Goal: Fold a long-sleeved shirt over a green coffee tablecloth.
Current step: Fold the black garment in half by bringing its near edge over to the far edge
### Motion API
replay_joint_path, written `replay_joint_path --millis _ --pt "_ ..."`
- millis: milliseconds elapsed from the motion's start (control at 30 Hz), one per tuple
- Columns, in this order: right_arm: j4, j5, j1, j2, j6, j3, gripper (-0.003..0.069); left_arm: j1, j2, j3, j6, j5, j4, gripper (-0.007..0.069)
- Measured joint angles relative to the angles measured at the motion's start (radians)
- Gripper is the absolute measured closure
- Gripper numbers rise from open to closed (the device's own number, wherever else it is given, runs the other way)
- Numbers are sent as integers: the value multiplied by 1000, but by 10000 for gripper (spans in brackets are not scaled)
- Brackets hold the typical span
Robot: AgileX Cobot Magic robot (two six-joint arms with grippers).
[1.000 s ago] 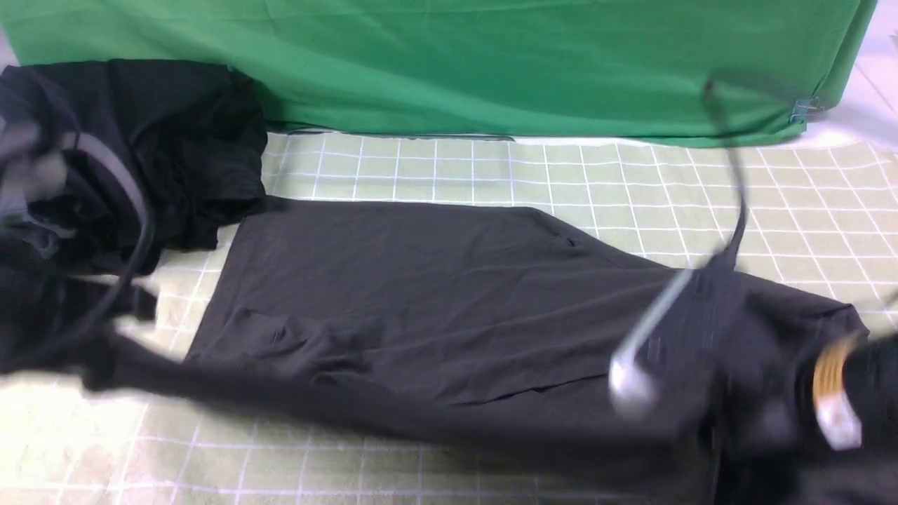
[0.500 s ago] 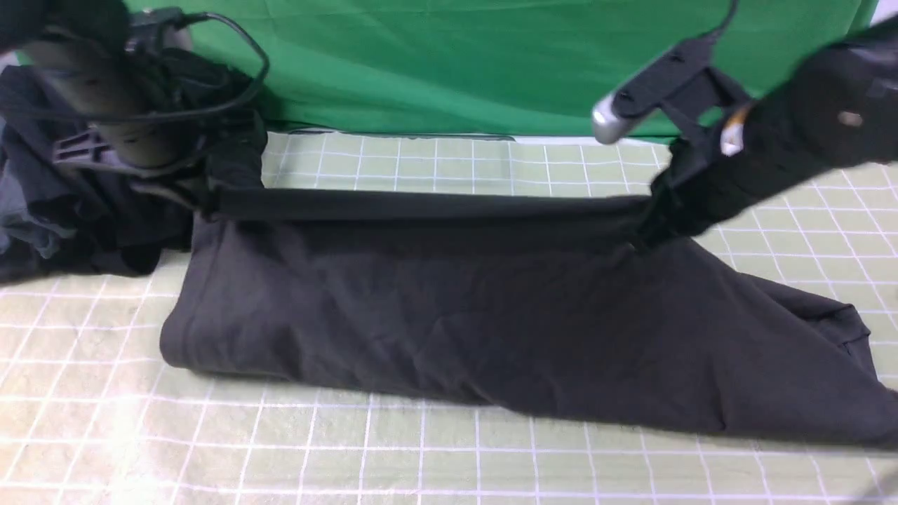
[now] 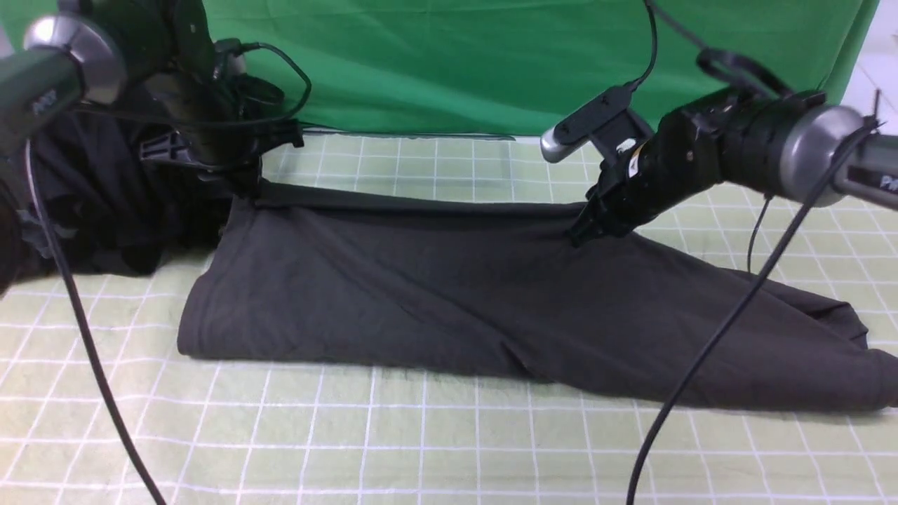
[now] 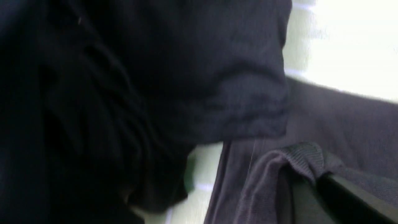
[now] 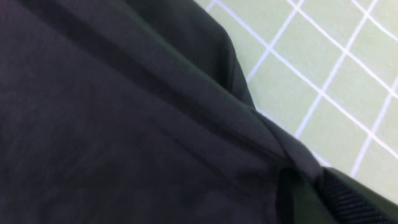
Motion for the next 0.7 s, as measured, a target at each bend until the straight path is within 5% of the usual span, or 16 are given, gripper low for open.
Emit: replay_joint_path --millis 233,400,467,600,700 --pt "-5 -54 -4 2 43 -7 343 2 2 -10 -44 -54 79 312" --pt "-5 73 -5 -75 63 -7 336 4 -21 -51 -38 26 89 240" --pt "-5 146 -7 -154 68 -7 383 4 -52 -87 18 84 53 281" --pt "-8 317 -25 -300 20 -7 581 0 -109 -103 138 220 -64 508" --pt "-3 424 -108 -394 10 20 651 -19 -146 -72 198 260 -91 612"
